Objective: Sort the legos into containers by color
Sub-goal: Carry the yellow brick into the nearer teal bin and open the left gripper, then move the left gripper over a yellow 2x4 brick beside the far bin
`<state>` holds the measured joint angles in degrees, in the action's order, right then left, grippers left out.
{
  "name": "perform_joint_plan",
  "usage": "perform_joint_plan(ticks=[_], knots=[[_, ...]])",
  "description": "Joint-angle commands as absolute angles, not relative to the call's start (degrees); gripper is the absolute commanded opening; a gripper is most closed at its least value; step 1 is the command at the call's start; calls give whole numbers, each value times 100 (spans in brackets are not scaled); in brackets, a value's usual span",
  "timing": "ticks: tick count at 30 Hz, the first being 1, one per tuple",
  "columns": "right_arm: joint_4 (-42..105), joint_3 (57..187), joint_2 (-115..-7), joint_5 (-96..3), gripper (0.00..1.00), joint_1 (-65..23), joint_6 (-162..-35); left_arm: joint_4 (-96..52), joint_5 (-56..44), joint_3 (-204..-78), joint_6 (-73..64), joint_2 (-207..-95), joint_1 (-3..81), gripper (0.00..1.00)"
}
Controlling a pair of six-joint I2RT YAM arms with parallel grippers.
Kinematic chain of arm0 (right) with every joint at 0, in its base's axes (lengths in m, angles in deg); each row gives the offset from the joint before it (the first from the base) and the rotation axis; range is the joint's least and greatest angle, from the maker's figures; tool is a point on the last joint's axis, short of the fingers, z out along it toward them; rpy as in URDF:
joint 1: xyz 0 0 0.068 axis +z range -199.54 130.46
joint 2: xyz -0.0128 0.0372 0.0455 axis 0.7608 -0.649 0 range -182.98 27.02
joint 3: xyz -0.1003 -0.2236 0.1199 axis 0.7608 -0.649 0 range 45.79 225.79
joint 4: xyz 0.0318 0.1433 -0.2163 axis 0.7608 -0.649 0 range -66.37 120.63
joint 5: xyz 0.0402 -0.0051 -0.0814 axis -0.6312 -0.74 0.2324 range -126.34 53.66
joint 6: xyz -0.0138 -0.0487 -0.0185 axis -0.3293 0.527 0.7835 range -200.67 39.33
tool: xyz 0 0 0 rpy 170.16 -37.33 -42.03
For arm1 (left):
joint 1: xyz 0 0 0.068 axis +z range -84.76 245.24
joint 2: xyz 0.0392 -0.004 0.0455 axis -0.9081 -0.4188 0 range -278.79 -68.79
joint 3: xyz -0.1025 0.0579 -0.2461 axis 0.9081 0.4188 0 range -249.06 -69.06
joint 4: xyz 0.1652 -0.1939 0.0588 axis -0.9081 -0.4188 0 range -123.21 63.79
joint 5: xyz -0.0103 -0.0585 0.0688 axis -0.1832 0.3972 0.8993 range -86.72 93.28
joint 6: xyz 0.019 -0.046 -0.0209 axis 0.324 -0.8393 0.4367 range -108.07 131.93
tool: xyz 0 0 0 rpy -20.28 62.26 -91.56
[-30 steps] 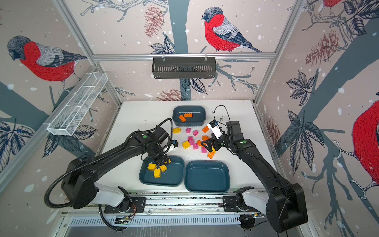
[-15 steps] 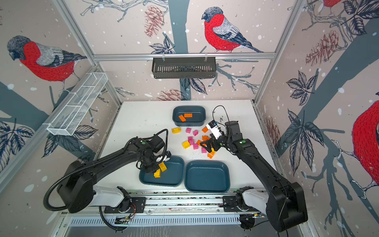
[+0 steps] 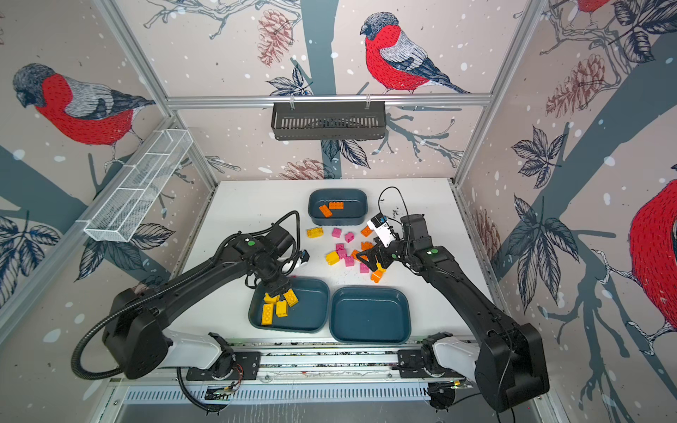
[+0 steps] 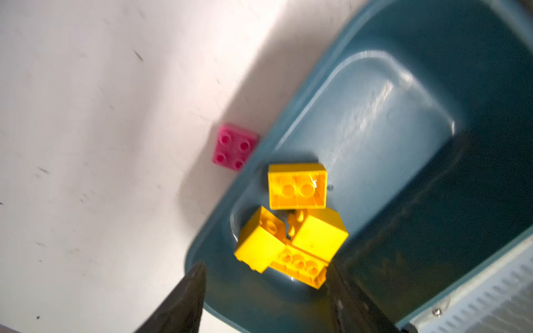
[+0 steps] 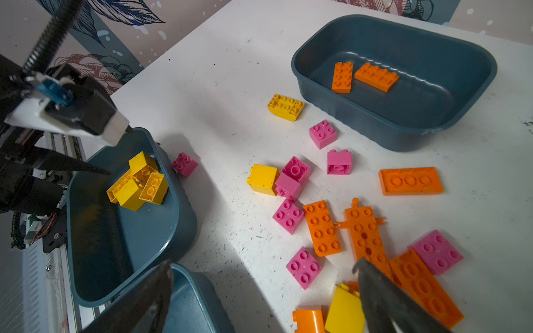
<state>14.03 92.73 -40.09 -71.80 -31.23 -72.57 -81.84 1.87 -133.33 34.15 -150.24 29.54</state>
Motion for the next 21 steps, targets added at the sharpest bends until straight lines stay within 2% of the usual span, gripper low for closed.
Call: perform_joint_plan(ticks=[1, 11, 21], knots=[[1417, 9326, -4004, -7088, 99, -3127, -7157, -7384, 18, -13785, 3308, -15341, 3158, 69], [1595, 9273, -4002, -6973, 100, -3146, -7268, -5245, -128, -14364, 3756, -16862, 3573, 72], [1613, 9213, -3995, -6947, 99, -3238, -7317, -4470, -375, -14921, 4171, -18163, 3955, 72]])
